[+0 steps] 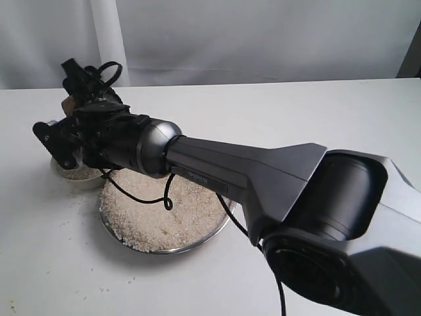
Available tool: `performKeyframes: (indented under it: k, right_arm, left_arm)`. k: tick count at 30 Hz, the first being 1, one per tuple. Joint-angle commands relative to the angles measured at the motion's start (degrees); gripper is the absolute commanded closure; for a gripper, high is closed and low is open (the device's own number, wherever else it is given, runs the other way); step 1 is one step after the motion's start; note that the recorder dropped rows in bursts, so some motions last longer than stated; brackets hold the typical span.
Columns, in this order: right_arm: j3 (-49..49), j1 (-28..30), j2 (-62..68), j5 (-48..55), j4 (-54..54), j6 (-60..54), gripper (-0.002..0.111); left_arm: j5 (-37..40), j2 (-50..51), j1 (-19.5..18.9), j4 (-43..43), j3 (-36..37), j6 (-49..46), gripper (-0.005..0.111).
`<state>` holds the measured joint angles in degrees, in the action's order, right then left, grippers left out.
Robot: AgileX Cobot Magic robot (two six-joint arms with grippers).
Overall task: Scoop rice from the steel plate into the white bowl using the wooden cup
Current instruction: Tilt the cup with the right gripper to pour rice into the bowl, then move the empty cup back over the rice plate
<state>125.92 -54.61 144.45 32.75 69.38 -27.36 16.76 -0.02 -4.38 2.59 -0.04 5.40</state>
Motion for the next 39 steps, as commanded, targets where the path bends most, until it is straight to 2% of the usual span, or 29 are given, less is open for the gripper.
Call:
performKeyframes:
  k: [1,6,8,13,17,21,26,28,39]
  right_arm:
    - [0.81,0.38,-5.87,3.99,-19.97,10.73,0.108]
    - [-1.91,0.35,-13.48,14.65,-26.42,10.63,0.108]
    - [-8.84,0.35,-19.55,17.57,-25.88,10.46,0.108]
    - [-31.11,2.01,-30.51,12.67,-21.93,8.42,0.108]
    - [-38.23,4.27,-30.88,8.79,-21.00,4.64,0.108]
    - [-39.22,5.50,-27.69,7.44,-18.05,4.64,0.108]
    - [-39.12,6.00,-19.89,6.71,-2.35,4.64,0.108]
    - [-39.12,6.14,-18.20,8.03,0.85,4.64,0.108]
    - [-39.12,6.14,-16.13,8.42,3.01,4.89,0.108]
  left_arm:
    - [-0.46,0.02,0.37,-0.07,0.04,0.10,0.107]
    - [-0.46,0.02,0.37,-0.07,0.04,0.10,0.107]
    - [-0.46,0.02,0.37,-0.07,0.04,0.10,0.107]
    - [-0.46,0.02,0.37,-0.07,0.04,0.10,0.107]
    - [-0.46,0.02,0.37,-0.07,0.04,0.10,0.107]
    - [-0.46,0.02,0.37,-0.07,0.04,0.10,0.107]
    - [-0.46,0.02,0.37,-0.07,0.04,0.10,0.107]
    - [-0.46,0.02,0.37,-0.07,0.04,0.10,0.107]
    - [-0.46,0.02,0.37,-0.07,0.04,0.10,0.107]
